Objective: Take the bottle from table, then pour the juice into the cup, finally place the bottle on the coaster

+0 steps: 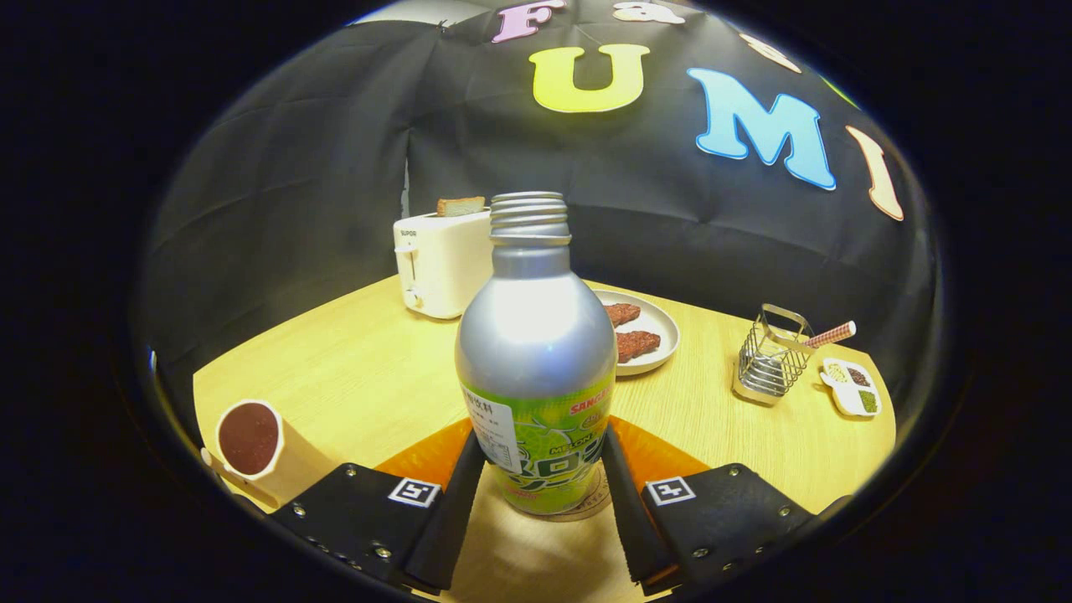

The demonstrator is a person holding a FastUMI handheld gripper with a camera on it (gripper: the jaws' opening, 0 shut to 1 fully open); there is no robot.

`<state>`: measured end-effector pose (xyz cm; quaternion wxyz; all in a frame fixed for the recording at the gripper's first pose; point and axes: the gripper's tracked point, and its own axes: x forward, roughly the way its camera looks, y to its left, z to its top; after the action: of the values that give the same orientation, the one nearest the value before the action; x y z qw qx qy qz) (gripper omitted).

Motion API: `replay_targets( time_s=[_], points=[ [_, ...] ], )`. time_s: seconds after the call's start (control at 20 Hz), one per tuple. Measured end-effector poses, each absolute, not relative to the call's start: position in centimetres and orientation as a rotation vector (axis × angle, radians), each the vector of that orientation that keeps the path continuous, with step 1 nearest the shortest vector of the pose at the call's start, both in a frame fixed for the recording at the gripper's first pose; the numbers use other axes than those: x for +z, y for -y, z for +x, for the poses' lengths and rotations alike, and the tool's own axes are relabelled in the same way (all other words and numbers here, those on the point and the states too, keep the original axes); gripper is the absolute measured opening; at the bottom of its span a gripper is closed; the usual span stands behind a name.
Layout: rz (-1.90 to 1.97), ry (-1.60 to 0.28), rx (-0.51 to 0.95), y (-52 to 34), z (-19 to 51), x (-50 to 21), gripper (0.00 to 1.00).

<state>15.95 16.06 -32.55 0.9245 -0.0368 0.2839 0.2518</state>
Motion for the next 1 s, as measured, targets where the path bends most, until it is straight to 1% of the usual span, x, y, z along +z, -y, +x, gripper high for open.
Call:
replay_targets(
  time_s=[0.4,0.75,0.85,0.9,1.0],
  points=[
    [-0.037,-0.553,0.469,-15.8,18.0,-33.5,0.77],
    [-0.012,-0.593,0.456,-15.5,17.1,-33.9,0.80],
    [-0.008,-0.597,0.454,-15.4,17.0,-33.7,1.00],
    [-0.005,-0.600,0.451,-15.2,16.8,-33.4,0.98],
    [0.001,-0.603,0.443,-14.8,16.4,-32.7,0.98]
  ],
)
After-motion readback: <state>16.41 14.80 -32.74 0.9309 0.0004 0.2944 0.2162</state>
